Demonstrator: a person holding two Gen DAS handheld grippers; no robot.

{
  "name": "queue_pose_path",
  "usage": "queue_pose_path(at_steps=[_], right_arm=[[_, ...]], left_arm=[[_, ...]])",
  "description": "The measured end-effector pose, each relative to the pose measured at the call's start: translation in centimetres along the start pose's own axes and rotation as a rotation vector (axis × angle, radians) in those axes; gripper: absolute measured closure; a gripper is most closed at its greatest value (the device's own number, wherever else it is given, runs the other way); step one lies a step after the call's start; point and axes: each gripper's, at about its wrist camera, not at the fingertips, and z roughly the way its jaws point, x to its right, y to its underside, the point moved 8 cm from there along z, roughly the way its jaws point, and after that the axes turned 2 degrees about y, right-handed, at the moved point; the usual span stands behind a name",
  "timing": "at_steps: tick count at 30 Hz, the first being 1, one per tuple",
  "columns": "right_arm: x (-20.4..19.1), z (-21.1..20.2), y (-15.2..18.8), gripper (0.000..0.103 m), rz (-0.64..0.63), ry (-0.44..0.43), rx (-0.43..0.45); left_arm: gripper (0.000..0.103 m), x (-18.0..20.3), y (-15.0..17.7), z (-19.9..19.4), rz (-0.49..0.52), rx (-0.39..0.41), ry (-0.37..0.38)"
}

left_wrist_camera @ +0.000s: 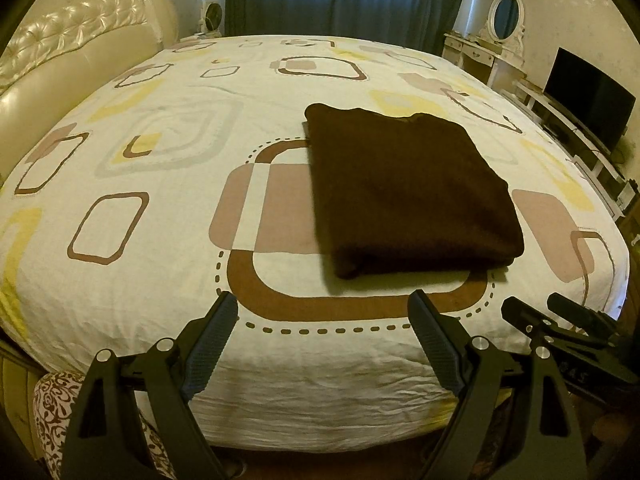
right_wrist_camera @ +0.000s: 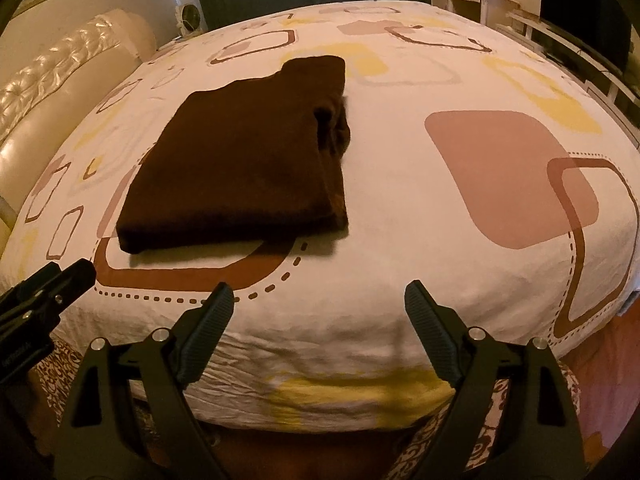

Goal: Fold small clothes

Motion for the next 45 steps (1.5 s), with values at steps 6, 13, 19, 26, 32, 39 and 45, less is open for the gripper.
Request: queue_pose_path(at_steps=[6, 13, 19, 26, 32, 39, 45], right_arm=[[0.0, 0.1, 0.0, 0.016, 0.004, -0.003, -0.003], [0.0, 0.1, 0.1, 0.015, 0.01, -0.003, -0.002], [-0.1, 0.2, 0.1, 0.015, 0.009, -0.005, -0.004], [-0.5, 0.2, 0.3, 0.015, 0.005, -0.011, -0.008], [-0.7, 0.2, 0.4, 0.015, 0.006, -0.012, -0.01], [-1.1, 0.2, 0.8, 0.015, 0.005, -0.014, -0.013], [-1.2, 0.3, 1.0, 0.015, 0.004, -0.016, -0.017]], left_arm=[[0.017, 0.1, 0.1, 0.1, 0.001, -0.01, 0.002], [0.017, -0.1, 0.1, 0.1, 0.0, -0.008, -0.013], [0.017, -0.1, 0.1, 0.3, 0.01, -0.007, -0.022], [0.017, -0.1, 0.1, 0.2, 0.004, -0.006, -0.022], [0.017, 0.0, 0.1, 0.2, 0.006, -0.007, -0.017], [0.017, 0.1, 0.2, 0.3, 0.01, -0.017, -0.018], [0.017, 0.1, 0.2, 0.4, 0.009, -0.018, -0.017]])
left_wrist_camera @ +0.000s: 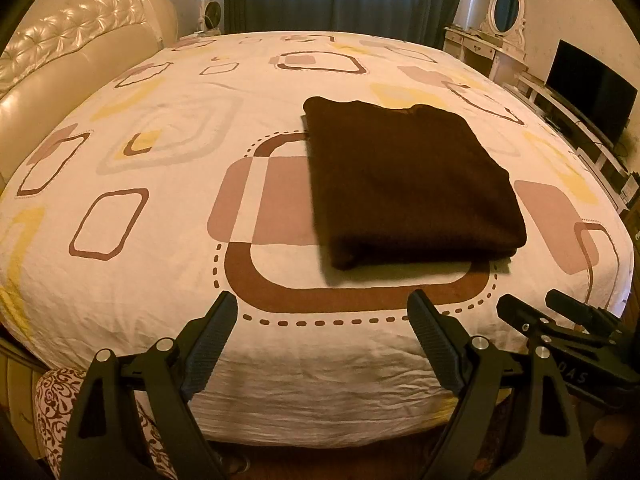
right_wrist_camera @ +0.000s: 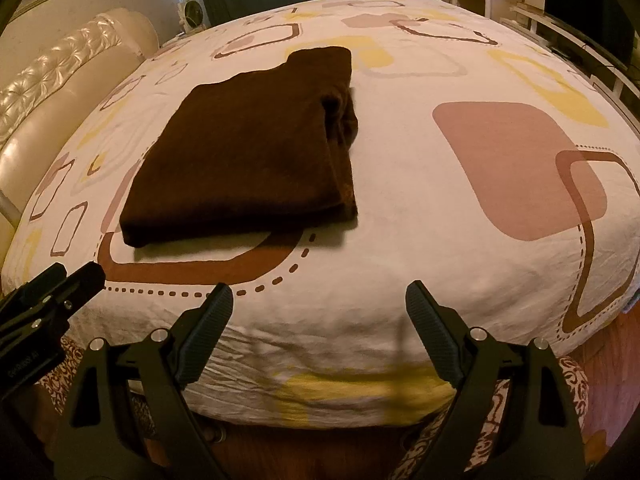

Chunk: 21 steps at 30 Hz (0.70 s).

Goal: Fold small clothes

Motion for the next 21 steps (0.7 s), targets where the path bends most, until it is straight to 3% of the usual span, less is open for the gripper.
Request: queue_pose_path(at_steps=[21], right_arm=[[-0.16, 0.26, 0.31, 0.015, -0.01, -0.011, -0.013]], left_arm=[[0.016, -0.14, 0.45, 0.46, -0.031, -0.022, 0.011]])
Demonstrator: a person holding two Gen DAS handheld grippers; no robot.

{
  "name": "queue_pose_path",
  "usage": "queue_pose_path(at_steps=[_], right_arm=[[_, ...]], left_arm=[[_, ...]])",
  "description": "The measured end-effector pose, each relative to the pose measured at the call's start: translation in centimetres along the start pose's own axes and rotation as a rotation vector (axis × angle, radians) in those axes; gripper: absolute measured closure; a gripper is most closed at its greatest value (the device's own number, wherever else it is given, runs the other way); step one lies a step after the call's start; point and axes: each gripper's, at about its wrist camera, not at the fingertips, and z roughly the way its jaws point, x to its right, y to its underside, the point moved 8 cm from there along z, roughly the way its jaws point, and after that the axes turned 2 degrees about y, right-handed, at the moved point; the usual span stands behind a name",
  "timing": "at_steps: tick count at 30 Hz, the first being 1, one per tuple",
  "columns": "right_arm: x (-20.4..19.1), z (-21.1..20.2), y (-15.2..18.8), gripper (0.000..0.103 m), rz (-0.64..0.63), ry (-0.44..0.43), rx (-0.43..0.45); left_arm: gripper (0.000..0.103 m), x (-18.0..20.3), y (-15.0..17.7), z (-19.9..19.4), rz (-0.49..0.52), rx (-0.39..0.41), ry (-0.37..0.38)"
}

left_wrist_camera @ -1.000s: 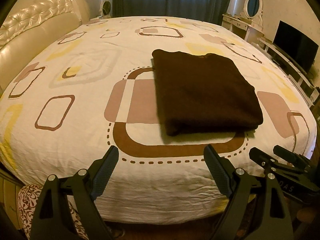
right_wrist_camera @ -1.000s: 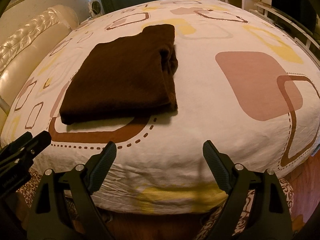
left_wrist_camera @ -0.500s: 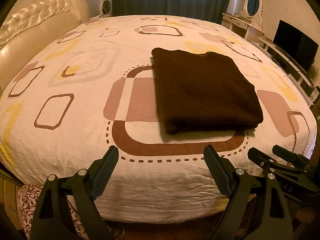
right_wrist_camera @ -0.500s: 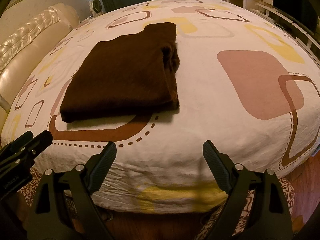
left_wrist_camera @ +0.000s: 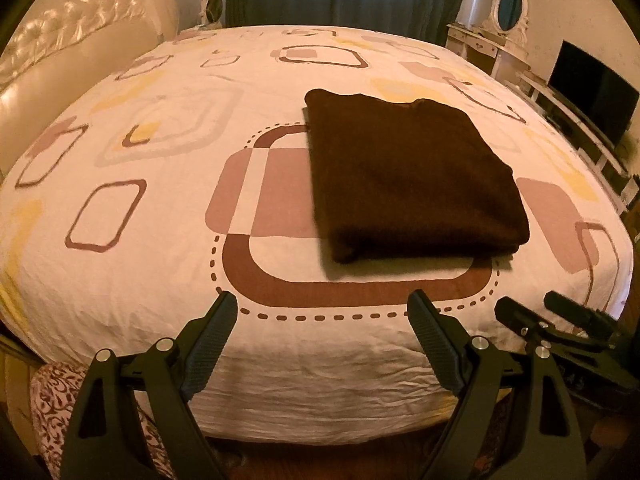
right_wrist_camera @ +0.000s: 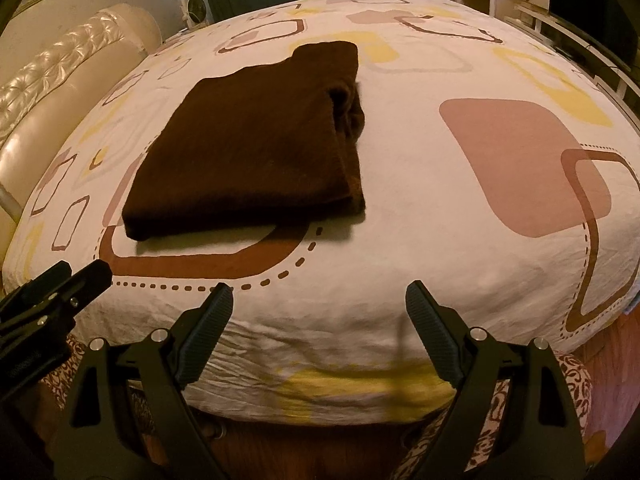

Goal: Fold small clothes

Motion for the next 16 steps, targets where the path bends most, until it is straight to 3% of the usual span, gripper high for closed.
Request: queue_pose_path(at_steps=[3, 6, 9, 13, 16], right_arm=[[0.0, 0.0, 0.0, 0.015, 0.001, -0.002, 0.0], [-0.1, 0.0, 0.0, 0.015, 0.002, -0.013, 0.001], [-0.2, 0.0, -0.2, 0.015, 0.004, -0.032, -0.013], [0.9, -0.6, -3.3, 0.015, 0.046, -0.072, 0.011], [2.5, 0.0, -7.4, 0.014, 0.053, -0.052, 0.064]], left_arm=[[0.011, -1.0, -0.2, -0.1, -0.042, -0.005, -0.057], [0.011, -0.5, -1.0, -0.6, 0.02, 0.021, -0.029], [0.011, -0.6, -2.9, -1.9, 0.082, 0.112, -0.064], [0.011, -3.4, -6.6, -0.9, 0.036, 0.119, -0.08], [0.011, -6.8, -10.6, 1.9, -0.042, 0.102, -0.142]])
